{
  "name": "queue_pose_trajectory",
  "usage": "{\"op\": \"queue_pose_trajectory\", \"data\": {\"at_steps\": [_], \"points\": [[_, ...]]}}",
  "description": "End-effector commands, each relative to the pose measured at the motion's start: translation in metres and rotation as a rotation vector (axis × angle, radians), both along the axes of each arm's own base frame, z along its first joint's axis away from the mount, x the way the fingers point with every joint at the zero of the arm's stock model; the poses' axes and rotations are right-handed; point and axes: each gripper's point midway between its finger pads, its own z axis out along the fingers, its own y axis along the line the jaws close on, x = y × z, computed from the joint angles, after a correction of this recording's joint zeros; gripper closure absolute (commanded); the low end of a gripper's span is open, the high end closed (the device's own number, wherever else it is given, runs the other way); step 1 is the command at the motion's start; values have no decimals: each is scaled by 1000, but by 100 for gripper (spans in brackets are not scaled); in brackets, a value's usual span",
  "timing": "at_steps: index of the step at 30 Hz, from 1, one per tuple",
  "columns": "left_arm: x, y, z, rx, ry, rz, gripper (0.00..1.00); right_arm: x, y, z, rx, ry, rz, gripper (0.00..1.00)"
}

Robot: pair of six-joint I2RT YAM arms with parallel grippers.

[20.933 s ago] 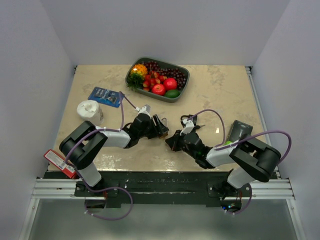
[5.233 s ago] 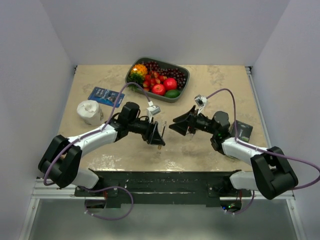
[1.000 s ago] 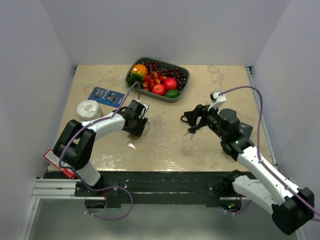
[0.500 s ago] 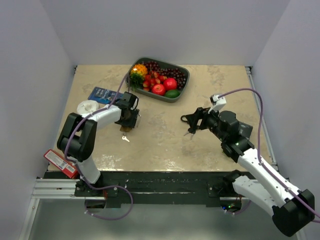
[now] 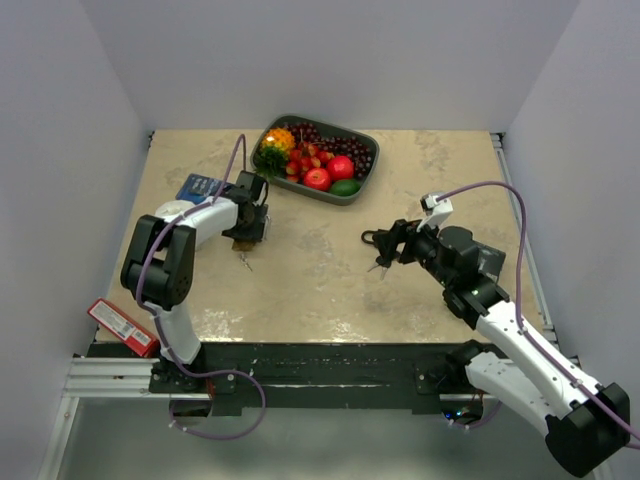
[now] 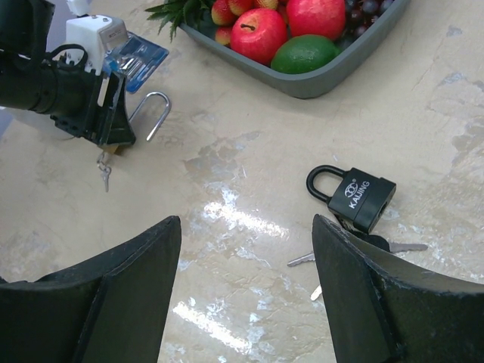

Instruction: Unlock with the key

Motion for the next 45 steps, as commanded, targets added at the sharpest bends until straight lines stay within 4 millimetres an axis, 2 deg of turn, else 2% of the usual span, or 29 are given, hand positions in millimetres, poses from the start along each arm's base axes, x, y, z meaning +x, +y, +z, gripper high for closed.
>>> {"op": "queue_pose_trajectory", "data": {"at_steps": [1, 5, 14, 26, 29, 32, 35, 36, 38, 39, 41, 42, 45], "points": [[11, 1, 7, -4, -29, 25, 91, 4, -3, 9, 14, -37, -19, 27], [13, -8, 8, -45, -27, 6, 74, 4, -2, 4, 10, -20, -20, 27], [12, -17, 16, -103, -41, -17, 48, -1, -5, 0, 7, -4, -21, 27], [13, -30, 24, -168, -50, -46, 25, 0, -2, -1, 10, 10, -18, 27], [14, -32, 28, -183, -62, -52, 21, 1, -3, -2, 13, 13, -19, 28], [17, -37, 40, -214, -104, -71, 15, -3, -4, -8, -1, 42, -19, 28], [20, -42, 64, -243, -185, -102, 9, -7, -7, -9, -14, 53, -24, 28], [26, -44, 89, -267, -271, -114, 8, -8, -8, -9, -17, 52, -23, 27], [22, -44, 105, -287, -335, -136, 3, -10, -13, -8, -32, 51, -37, 27], [25, -46, 134, -311, -434, -155, 2, -11, -14, -7, -37, 52, -39, 26], [19, -46, 149, -328, -498, -185, 1, -14, -17, -8, -49, 67, -43, 25], [19, -46, 173, -344, -581, -197, 1, -14, -17, -8, -49, 72, -43, 25], [12, -43, 204, -350, -697, -224, 1, -14, -15, -18, -56, 113, -41, 24]]}}
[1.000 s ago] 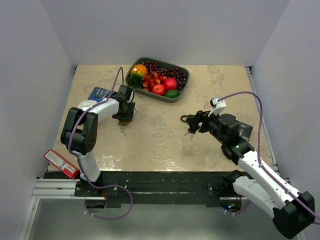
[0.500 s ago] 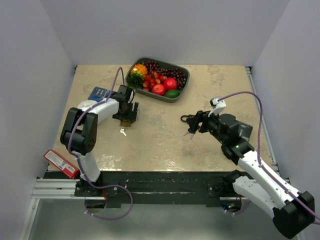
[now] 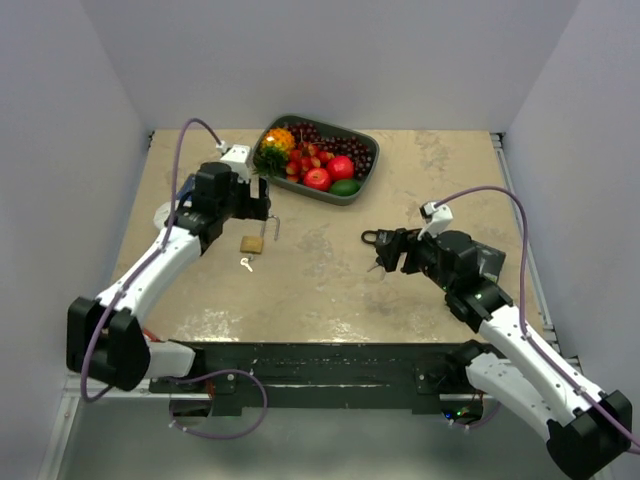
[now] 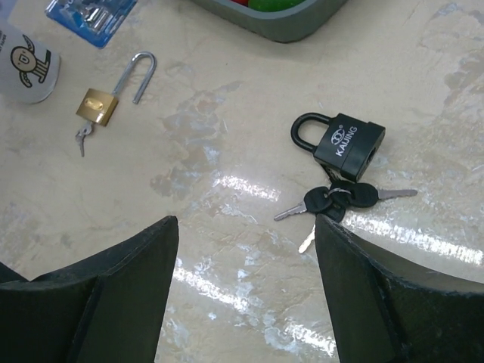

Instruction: Unlock with the key

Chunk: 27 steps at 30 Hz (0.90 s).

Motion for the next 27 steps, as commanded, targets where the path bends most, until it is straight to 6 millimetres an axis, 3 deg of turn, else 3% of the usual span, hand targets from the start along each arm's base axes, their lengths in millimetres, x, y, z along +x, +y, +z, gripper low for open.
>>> {"op": "queue_pose_trajectory", "data": {"at_steps": [1, 5, 8, 17, 21, 27], "points": [[5, -2, 61, -44, -258, -39, 1, 4, -3, 3, -11, 20, -28, 24], [-11, -13, 96, -146, -344, -92, 1, 9, 2, -21, 24, 100, -60, 24], [-18, -12, 110, -170, -379, -91, 1, 16, 7, -35, 68, 124, -90, 24], [-37, -16, 115, -207, -353, -128, 1, 34, -19, -70, -34, 179, -271, 33], [-41, -20, 121, -220, -365, -153, 1, 31, -15, -79, 7, 211, -280, 33], [-42, -22, 118, -218, -358, -161, 1, 50, -9, -96, -3, 233, -309, 32]]}}
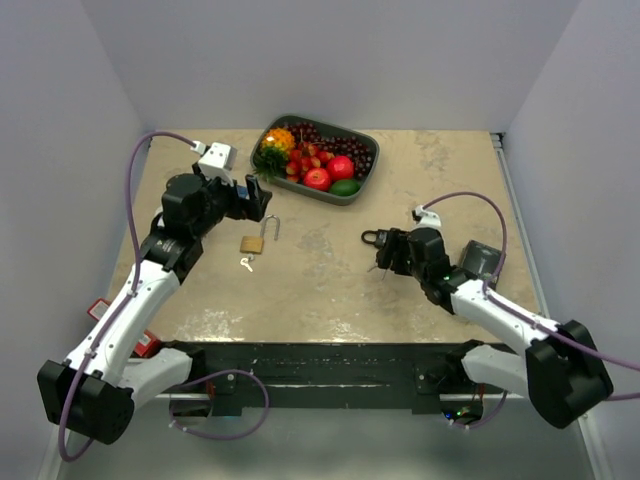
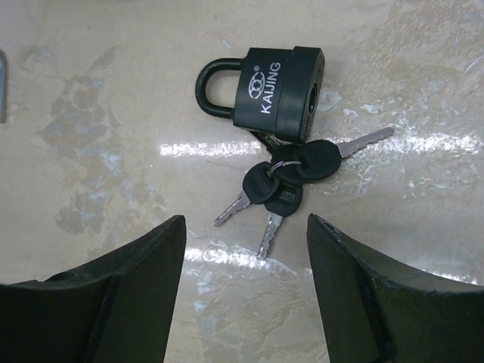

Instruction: Unlock with the key

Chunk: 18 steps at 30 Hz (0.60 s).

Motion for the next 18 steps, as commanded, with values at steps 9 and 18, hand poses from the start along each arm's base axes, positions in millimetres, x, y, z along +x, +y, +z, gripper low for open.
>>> {"op": "queue_pose_trajectory", "data": {"at_steps": [9, 18], "points": [[-3, -12, 4, -28, -17, -67, 1, 44, 17, -39, -19, 77, -73, 32], [-3, -11, 4, -23, -18, -62, 1, 42, -3, -56, -56, 88, -180, 33]]}}
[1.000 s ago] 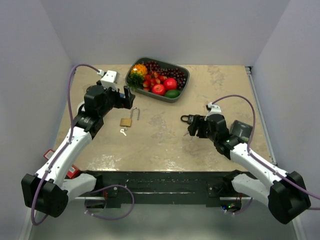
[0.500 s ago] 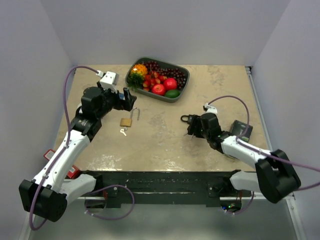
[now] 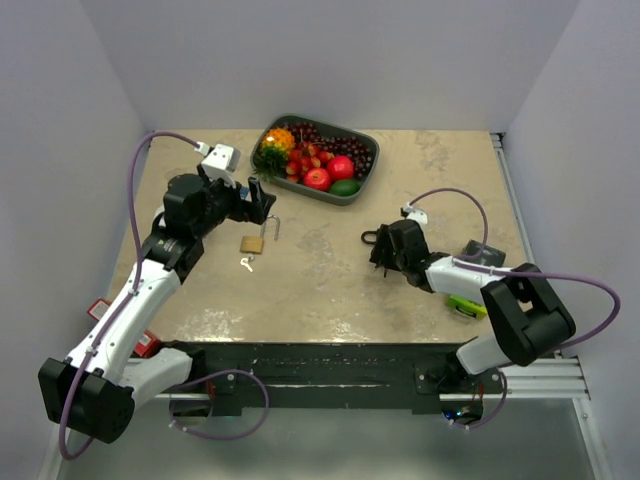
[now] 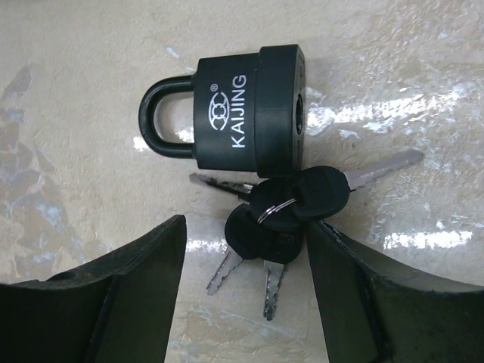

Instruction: Unlock with the key

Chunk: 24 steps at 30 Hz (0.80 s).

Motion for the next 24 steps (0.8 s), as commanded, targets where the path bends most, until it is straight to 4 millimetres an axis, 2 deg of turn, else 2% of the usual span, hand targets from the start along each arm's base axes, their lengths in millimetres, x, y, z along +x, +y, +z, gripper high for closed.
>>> {"op": "queue_pose_trajectory", "data": {"at_steps": [1, 8, 14, 20, 24], "points": [[3, -2, 6, -6, -31, -6, 1, 8, -14, -1, -21, -36, -102, 33], [6, -5, -5, -4, 3, -16, 1, 13, -22, 3, -28, -81, -155, 33], [6, -7, -7, -6, 11, -21, 1, 16, -42, 15, -88, -121, -223, 31], [6, -10, -9, -12, 20, -38, 1, 18, -36, 21, -24, -159, -229, 30], [6, -8, -10, -3, 22, -29, 1, 22, -30, 14, -15, -134, -221, 33]]}}
